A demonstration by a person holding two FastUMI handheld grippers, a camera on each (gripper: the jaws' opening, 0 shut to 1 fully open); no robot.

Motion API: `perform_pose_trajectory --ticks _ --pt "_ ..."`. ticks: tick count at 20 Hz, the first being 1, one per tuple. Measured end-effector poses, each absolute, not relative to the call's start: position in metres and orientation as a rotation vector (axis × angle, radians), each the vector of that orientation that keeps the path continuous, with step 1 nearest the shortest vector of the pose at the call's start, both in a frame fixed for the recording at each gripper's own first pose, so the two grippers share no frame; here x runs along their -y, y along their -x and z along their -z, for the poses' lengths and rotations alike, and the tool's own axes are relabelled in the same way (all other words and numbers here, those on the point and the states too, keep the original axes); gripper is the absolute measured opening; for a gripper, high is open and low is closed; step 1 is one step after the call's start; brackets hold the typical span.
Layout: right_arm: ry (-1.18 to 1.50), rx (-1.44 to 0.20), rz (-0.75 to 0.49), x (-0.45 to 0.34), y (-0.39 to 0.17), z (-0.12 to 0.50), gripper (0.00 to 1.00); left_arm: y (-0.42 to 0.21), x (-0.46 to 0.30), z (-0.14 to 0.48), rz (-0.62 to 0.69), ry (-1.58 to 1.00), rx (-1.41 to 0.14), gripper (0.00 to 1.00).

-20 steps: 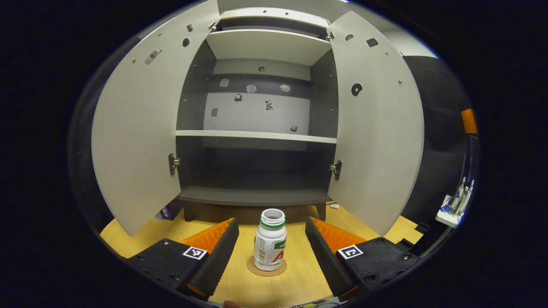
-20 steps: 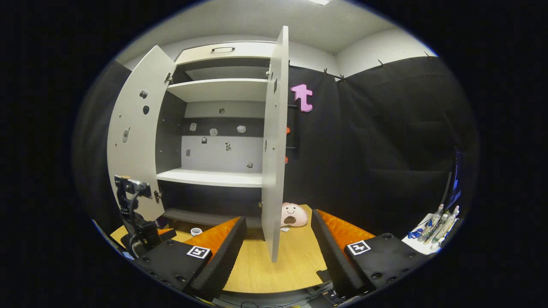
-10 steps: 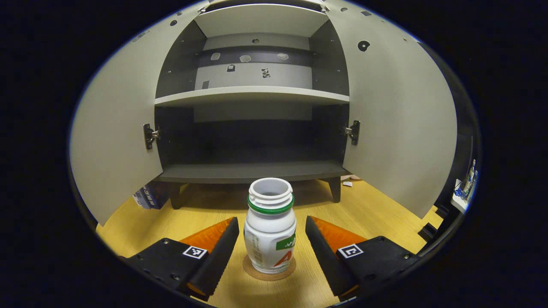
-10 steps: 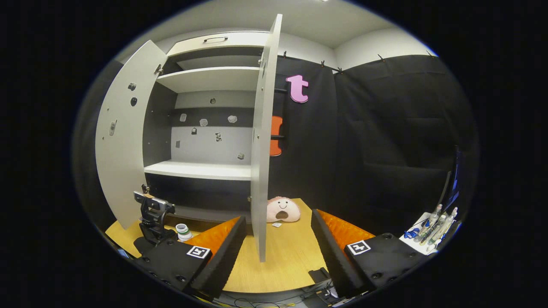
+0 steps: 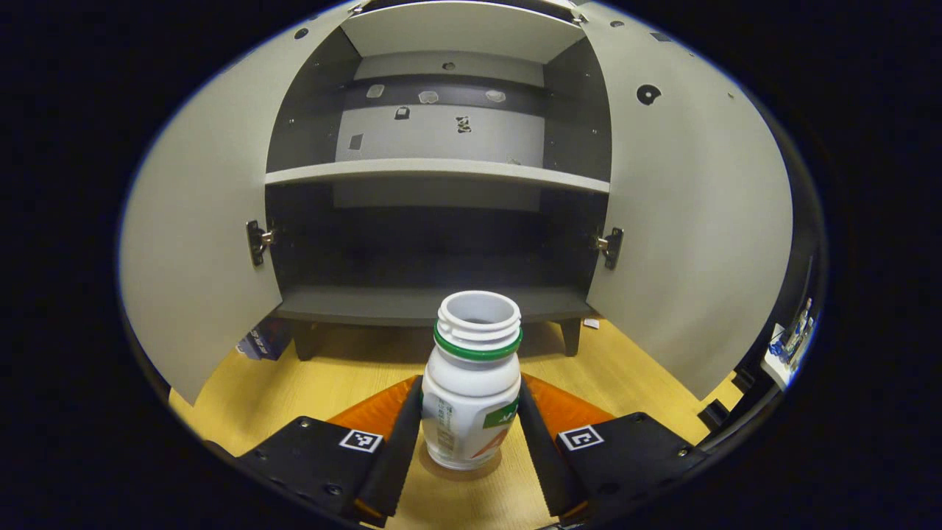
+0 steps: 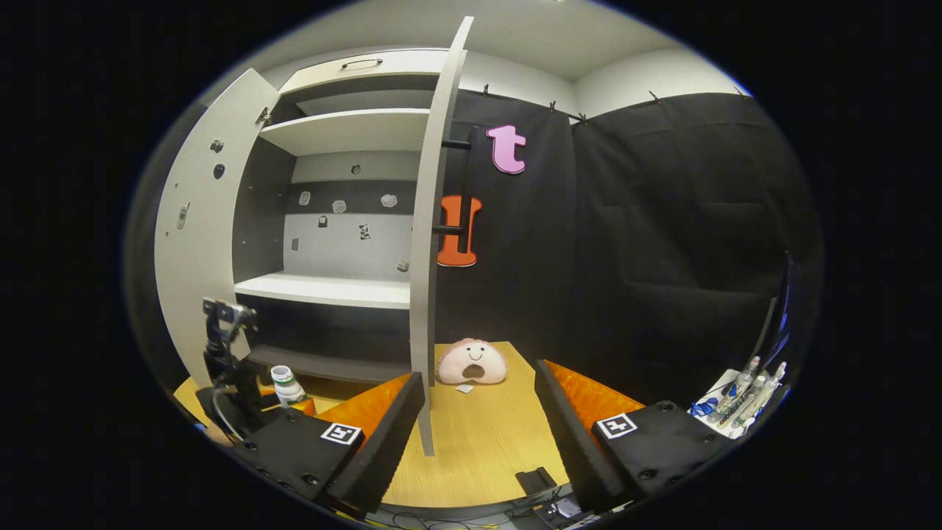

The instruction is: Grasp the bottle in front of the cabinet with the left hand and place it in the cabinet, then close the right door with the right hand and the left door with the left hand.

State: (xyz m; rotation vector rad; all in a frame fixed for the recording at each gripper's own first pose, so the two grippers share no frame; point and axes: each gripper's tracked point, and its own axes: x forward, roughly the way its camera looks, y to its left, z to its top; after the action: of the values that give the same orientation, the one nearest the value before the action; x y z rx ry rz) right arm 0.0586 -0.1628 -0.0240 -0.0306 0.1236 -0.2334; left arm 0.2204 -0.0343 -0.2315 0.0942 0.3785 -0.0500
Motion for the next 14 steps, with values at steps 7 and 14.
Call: perform_pose_trajectory --ticks 7,14 --pt "0.034 -0.098 0.213 0.177 -0.061 0.014 1.00 -0.234 0.046 0.125 0.080 -0.024 -0.347 0.73" --pt "-0.005 -0.023 0.212 0.191 -0.056 -0.012 1.00 -0.287 0.067 0.021 0.122 -0.079 -0.253 0.72"
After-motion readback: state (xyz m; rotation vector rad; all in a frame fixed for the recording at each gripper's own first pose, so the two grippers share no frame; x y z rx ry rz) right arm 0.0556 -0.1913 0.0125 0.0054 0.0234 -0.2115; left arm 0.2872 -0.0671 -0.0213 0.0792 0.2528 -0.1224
